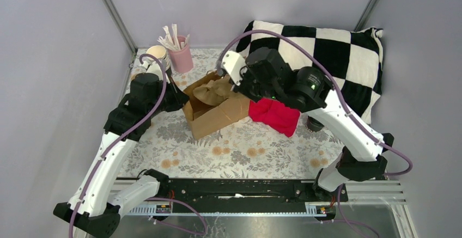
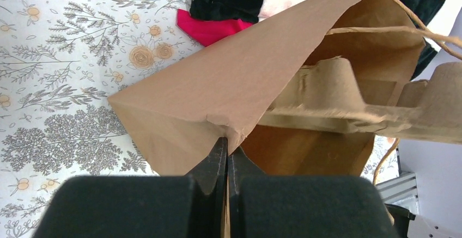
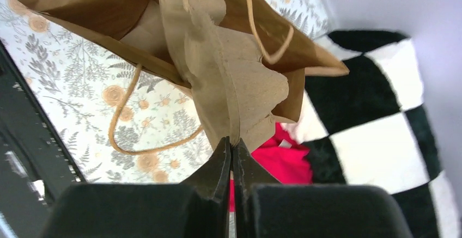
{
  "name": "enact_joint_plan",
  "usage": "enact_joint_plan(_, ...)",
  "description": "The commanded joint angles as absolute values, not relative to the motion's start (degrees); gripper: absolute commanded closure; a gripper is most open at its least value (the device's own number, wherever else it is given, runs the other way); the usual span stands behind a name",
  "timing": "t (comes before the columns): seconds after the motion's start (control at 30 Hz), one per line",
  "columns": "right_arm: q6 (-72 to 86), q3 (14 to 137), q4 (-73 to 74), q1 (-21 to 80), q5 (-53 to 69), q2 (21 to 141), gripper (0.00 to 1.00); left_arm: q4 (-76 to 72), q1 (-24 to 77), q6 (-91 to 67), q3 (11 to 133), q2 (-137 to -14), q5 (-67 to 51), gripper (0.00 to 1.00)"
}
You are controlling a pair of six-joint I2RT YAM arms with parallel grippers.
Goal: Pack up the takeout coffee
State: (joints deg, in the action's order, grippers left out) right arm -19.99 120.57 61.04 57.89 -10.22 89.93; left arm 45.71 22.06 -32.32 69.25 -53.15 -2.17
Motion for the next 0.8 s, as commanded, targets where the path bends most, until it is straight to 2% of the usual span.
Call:
enact_joint_plan(0.0,-31.74,125.40,59.75,62.01,-15.48,93.55,1.00,42.69,22.41,-29.99,70.60,-53.73,-6.28,1.00)
enact_joint_plan(0.17,-38.89,127.29,59.57,65.52,-18.43,94.30,1.00,44.31,22.41,-27.16,71.37,-53.88,-6.86,1.00)
enact_joint_plan(0.43,-51.44,119.88,53.76,69.25,-17.47,90.09,1.00,46.28,22.41,-22.25,73.66,-55.43,-4.33,1.00)
enact_joint_plan(0.77,-61.17,132.24,62.61,70.80,-8.87,93.84,1.00,46.30,22.46,-22.59,73.25,-55.97,-4.00,1.00)
